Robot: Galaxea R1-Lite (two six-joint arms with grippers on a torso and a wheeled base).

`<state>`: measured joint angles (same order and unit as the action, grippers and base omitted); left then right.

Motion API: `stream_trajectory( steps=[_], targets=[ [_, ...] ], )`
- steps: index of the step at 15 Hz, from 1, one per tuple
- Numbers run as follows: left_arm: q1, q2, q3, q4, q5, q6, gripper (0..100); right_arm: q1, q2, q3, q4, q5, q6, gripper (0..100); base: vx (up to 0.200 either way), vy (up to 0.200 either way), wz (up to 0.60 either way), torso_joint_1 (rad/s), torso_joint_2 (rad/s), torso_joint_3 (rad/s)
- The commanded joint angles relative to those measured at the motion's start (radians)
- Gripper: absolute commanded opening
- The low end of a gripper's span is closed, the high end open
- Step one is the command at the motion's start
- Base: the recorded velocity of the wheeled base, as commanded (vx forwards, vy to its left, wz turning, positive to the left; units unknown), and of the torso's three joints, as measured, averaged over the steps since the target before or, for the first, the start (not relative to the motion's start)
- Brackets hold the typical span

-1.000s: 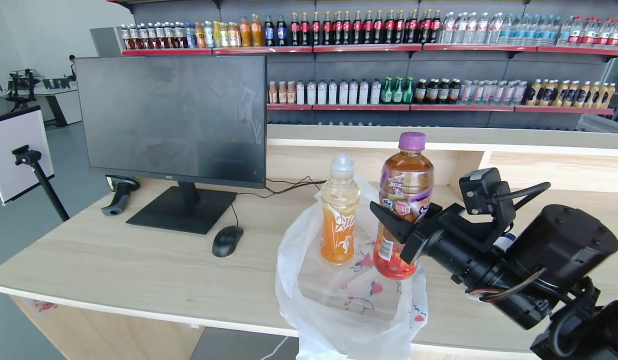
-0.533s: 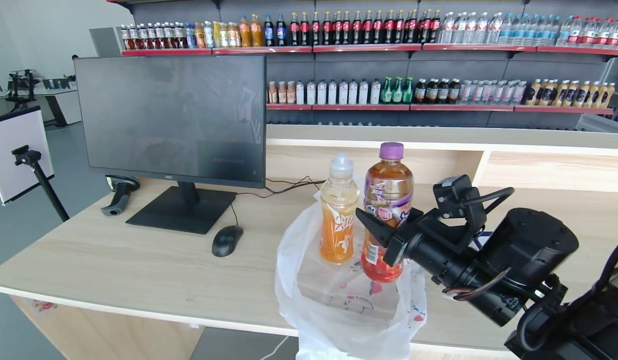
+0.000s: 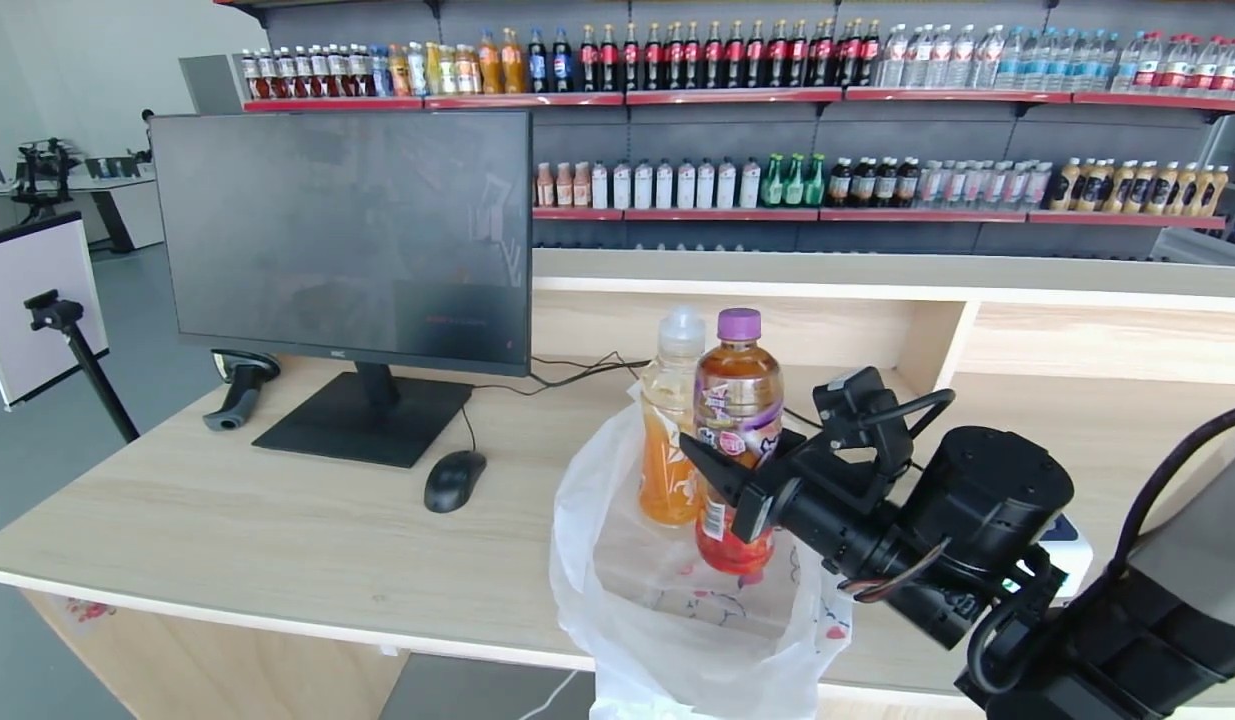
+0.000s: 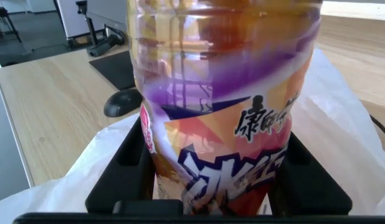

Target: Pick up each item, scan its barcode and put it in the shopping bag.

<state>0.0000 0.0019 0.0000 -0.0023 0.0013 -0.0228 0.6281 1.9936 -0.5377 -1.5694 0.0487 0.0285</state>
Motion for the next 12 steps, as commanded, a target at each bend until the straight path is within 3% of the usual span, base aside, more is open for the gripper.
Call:
stream_trajectory(
  steps=[1, 12],
  targets=[
    [0.000, 0.000, 0.000, -0.001, 0.000, 0.000, 100, -0.002, 0.024, -0.004, -0.001, 0.000, 0.007, 0, 0.000, 0.000, 0.00, 0.000, 0.00, 0.000],
    [0.000, 0.000, 0.000, -0.001, 0.000, 0.000, 100, -0.010, 0.048, 0.030, -0.001, 0.000, 0.007, 0, 0.000, 0.000, 0.00, 0.000, 0.00, 0.000]
  ],
)
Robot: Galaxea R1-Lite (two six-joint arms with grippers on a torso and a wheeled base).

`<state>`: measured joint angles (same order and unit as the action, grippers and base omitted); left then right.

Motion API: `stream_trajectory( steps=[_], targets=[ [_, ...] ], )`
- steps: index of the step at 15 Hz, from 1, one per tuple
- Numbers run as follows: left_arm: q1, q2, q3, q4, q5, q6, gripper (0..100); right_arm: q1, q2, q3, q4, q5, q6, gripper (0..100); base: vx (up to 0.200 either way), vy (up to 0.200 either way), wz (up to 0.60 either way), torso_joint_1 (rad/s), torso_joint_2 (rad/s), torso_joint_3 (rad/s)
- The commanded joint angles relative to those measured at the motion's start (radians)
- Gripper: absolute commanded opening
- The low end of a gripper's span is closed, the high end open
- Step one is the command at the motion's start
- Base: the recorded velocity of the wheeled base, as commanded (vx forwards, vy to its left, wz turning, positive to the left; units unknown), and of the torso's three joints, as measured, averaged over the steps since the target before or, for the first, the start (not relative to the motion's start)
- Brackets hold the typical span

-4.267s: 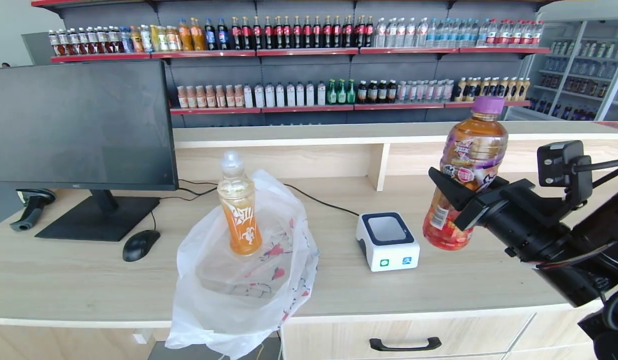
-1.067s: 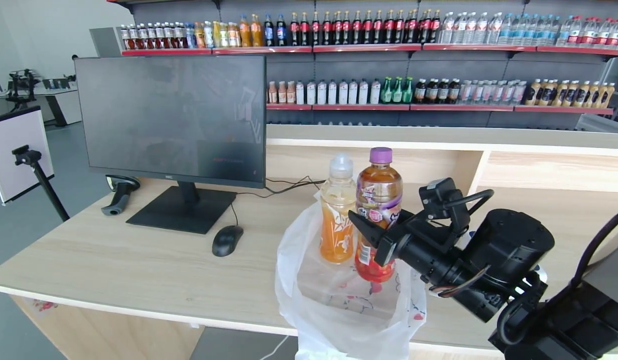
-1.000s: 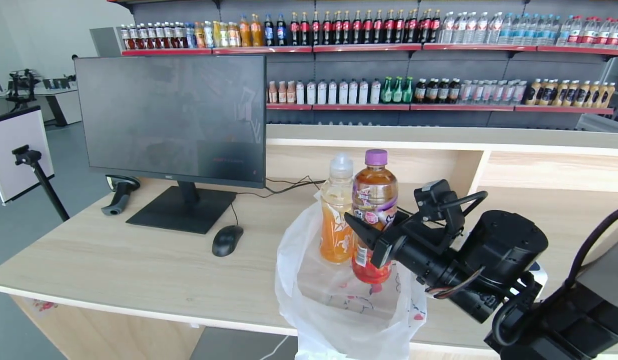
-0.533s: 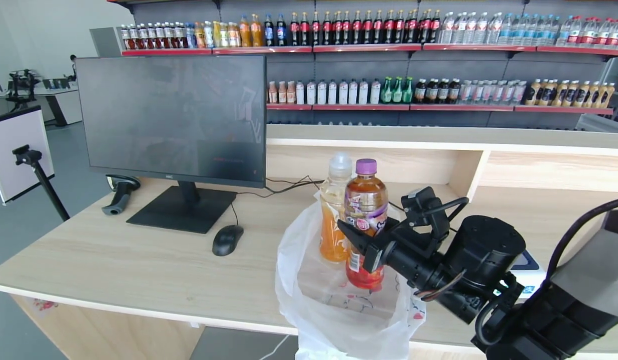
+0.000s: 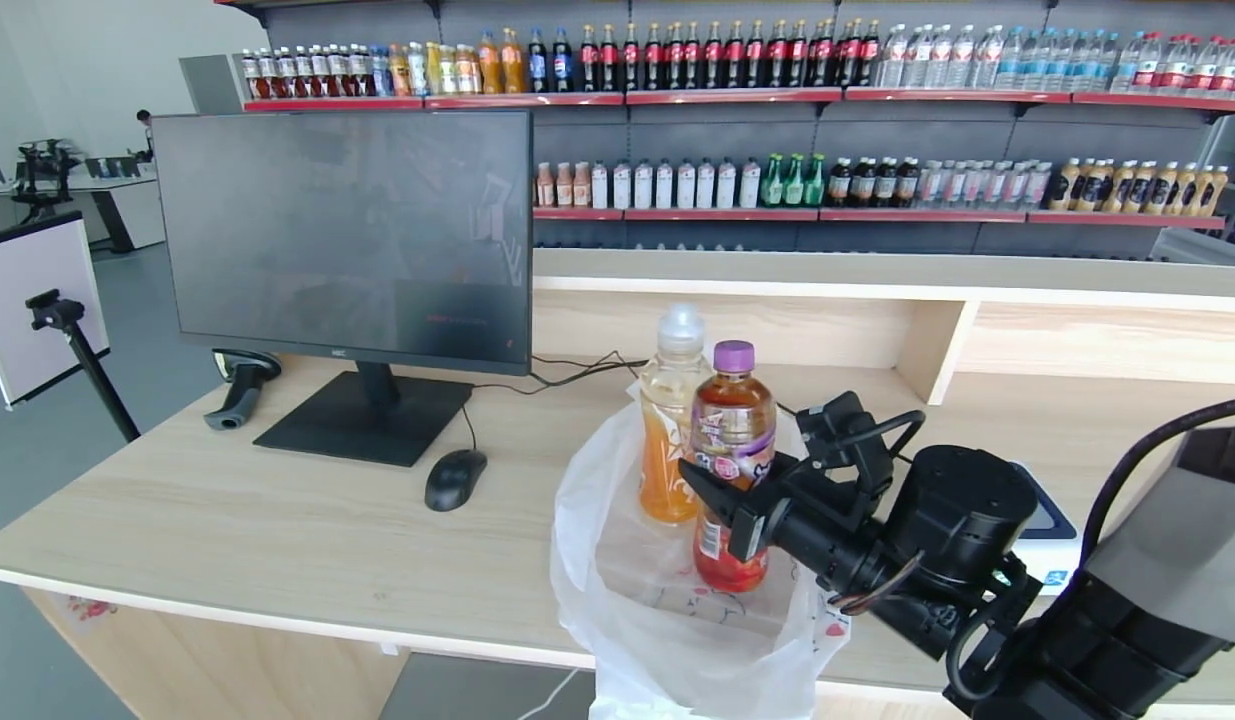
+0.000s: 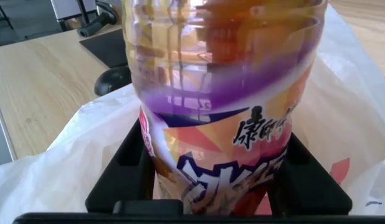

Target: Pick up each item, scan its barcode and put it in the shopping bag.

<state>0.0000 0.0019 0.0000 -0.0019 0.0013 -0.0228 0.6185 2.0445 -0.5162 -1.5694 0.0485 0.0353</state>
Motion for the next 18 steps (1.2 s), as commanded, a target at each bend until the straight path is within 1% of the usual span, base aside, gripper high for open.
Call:
stream_trajectory(
  steps=[1, 7, 18],
  targets=[
    [0.000, 0.000, 0.000, -0.001, 0.000, 0.000, 100, 0.000, -0.003, 0.019, -0.001, 0.001, 0.000, 0, 0.000, 0.000, 0.00, 0.000, 0.00, 0.000],
    [0.000, 0.000, 0.000, -0.001, 0.000, -0.002, 100, 0.000, -0.007, 0.085, -0.001, 0.001, 0.000, 0, 0.000, 0.000, 0.00, 0.000, 0.00, 0.000],
    [0.000, 0.000, 0.000, -0.001, 0.000, -0.002, 100, -0.002, -0.020, 0.145, -0.001, 0.001, -0.003, 0, 0.000, 0.000, 0.00, 0.000, 0.00, 0.000]
  ],
)
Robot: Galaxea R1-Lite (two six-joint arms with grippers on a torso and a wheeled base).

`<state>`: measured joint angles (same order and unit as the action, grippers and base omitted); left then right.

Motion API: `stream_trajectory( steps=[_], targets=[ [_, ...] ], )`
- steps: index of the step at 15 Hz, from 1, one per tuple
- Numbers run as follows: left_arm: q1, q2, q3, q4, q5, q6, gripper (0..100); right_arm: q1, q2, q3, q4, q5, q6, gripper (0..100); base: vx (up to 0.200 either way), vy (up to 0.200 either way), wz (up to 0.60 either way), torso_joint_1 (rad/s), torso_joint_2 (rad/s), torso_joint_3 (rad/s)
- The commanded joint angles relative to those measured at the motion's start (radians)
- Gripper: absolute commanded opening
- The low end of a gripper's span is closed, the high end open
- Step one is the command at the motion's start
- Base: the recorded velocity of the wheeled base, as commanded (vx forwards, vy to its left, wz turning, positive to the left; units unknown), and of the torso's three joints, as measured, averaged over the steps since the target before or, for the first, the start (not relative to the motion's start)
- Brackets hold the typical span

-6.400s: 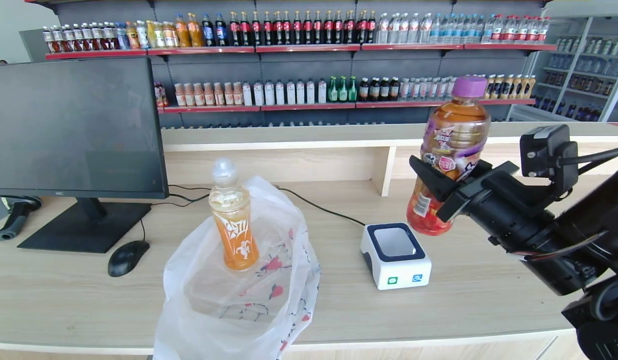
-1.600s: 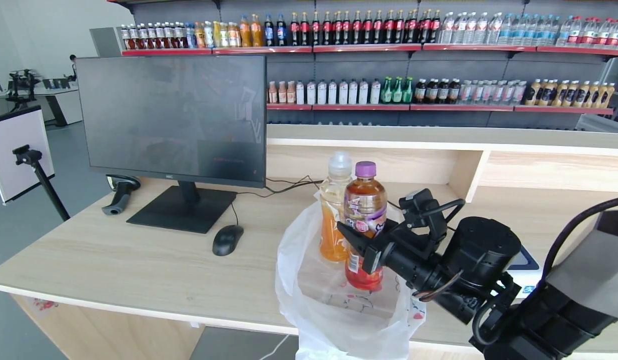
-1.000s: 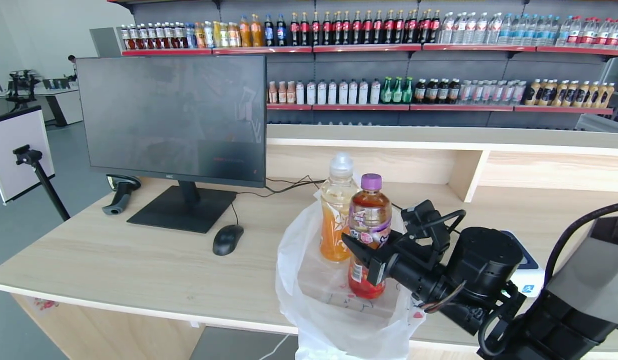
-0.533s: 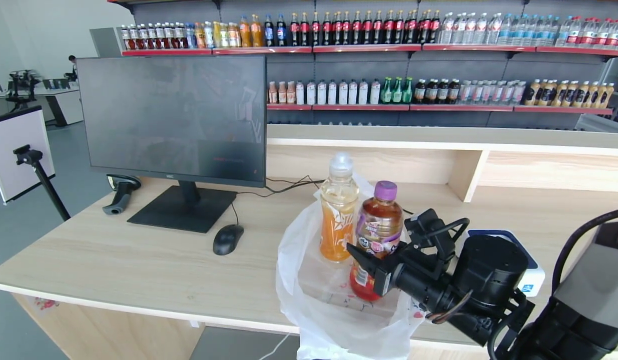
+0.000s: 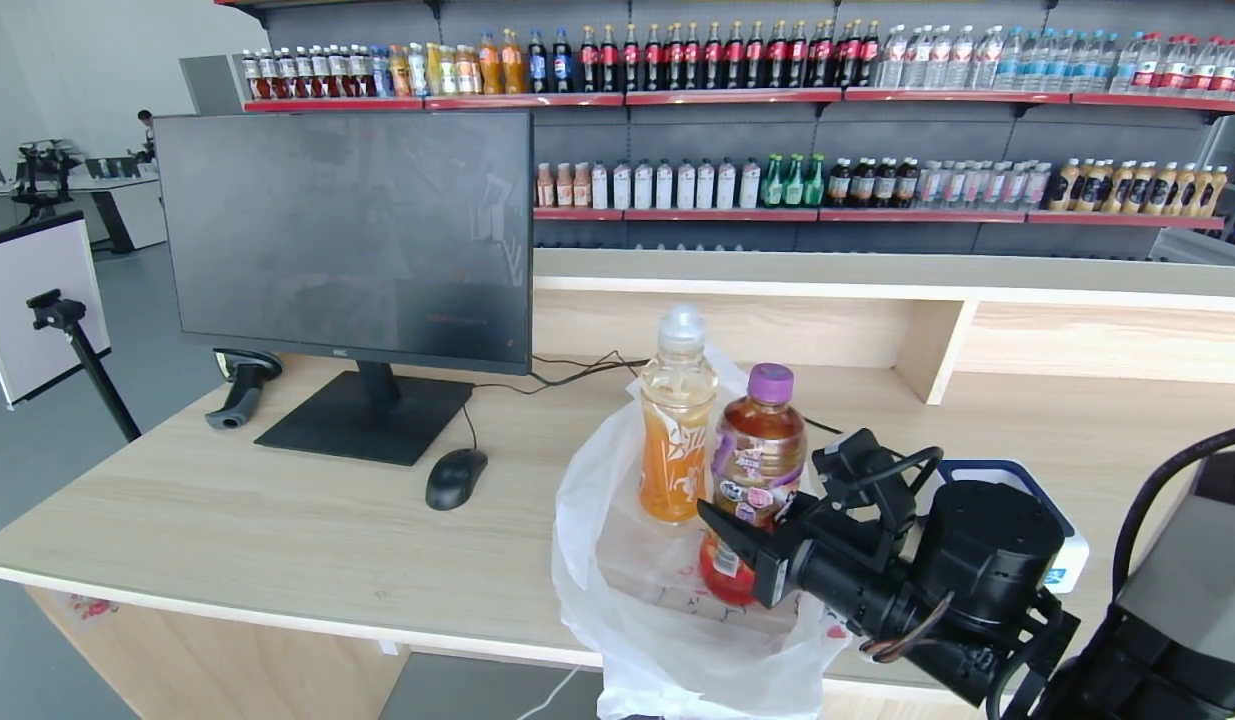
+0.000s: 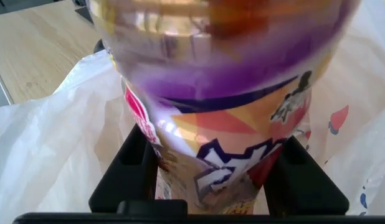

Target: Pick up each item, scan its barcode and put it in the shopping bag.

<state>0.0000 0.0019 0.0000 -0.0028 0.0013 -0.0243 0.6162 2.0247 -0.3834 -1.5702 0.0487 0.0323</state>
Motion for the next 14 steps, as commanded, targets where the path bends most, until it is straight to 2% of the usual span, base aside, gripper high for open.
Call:
stream_trajectory(
  steps=[1, 5, 6, 14],
  targets=[
    [0.000, 0.000, 0.000, 0.000, 0.000, 0.001, 100, 0.000, 0.000, 0.031, -0.001, 0.000, 0.000, 0, 0.000, 0.000, 0.00, 0.000, 0.00, 0.000],
    [0.000, 0.000, 0.000, 0.000, 0.000, 0.000, 100, -0.006, 0.000, 0.049, -0.001, 0.000, 0.000, 0, 0.000, 0.000, 0.00, 0.000, 0.00, 0.000],
    [0.000, 0.000, 0.000, 0.000, 0.000, 0.000, 100, -0.006, 0.002, 0.047, -0.001, 0.000, 0.000, 100, 0.000, 0.000, 0.00, 0.000, 0.00, 0.000],
    [0.000, 0.000, 0.000, 0.000, 0.000, 0.001, 100, -0.021, -0.024, 0.054, -0.001, 0.000, 0.003, 100, 0.000, 0.000, 0.00, 0.000, 0.00, 0.000]
  ],
)
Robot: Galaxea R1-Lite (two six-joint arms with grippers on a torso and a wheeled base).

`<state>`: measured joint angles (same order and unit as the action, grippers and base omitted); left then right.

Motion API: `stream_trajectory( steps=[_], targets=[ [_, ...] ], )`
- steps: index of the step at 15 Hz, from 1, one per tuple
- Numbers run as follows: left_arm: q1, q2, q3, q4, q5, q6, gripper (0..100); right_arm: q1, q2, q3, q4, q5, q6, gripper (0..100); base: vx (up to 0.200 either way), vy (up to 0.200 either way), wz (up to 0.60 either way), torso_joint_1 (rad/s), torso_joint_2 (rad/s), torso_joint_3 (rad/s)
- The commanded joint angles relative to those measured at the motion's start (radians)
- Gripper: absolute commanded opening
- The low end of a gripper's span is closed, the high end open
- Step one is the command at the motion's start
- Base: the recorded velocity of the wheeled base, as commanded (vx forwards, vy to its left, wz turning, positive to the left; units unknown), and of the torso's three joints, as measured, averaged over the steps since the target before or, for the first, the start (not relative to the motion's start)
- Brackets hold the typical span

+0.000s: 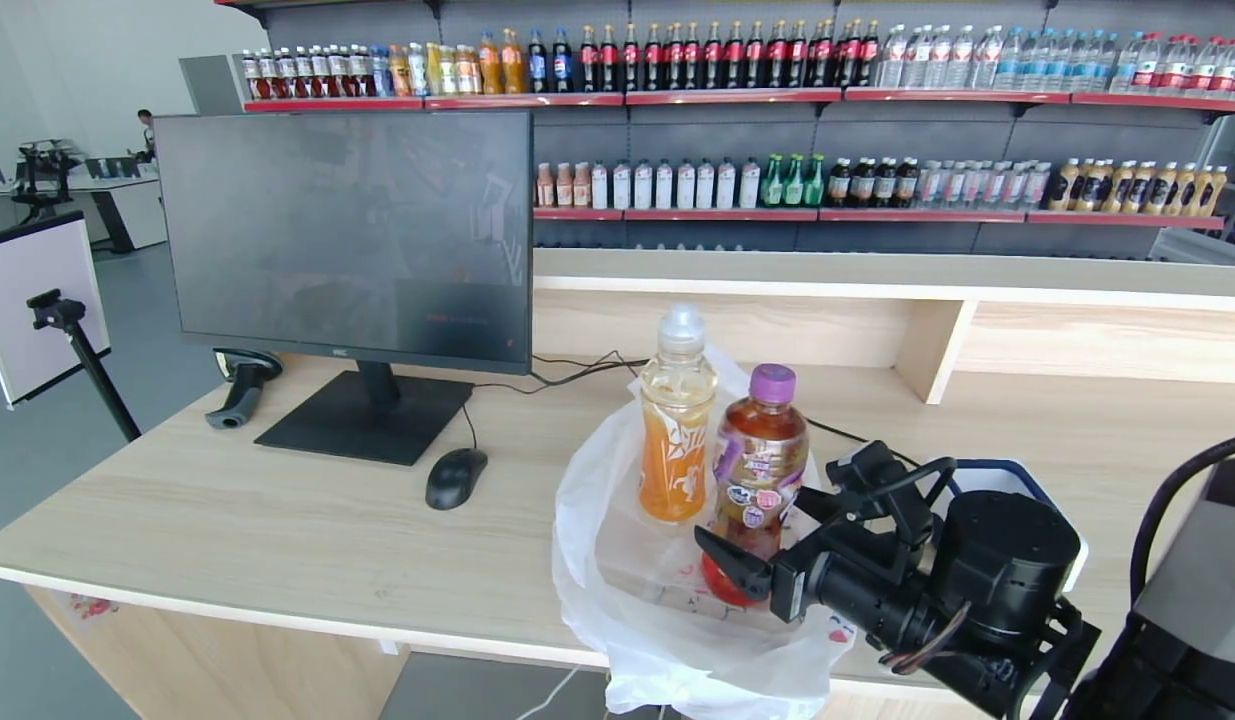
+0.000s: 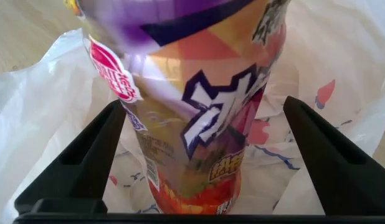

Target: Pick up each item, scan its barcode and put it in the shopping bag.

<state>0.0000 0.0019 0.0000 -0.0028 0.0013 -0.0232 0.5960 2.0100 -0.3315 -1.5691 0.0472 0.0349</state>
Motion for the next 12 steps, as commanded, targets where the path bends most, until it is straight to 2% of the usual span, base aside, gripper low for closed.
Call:
stream_trajectory(
  steps=[1, 12],
  targets=[
    [0.000, 0.000, 0.000, 0.000, 0.000, -0.001, 100, -0.001, -0.017, 0.006, -0.002, 0.000, 0.000, 100, 0.000, 0.000, 0.00, 0.000, 0.00, 0.000],
    [0.000, 0.000, 0.000, 0.000, 0.000, 0.000, 100, -0.004, -0.203, 0.117, -0.002, 0.000, -0.001, 100, 0.000, 0.000, 0.00, 0.000, 0.00, 0.000]
  ],
)
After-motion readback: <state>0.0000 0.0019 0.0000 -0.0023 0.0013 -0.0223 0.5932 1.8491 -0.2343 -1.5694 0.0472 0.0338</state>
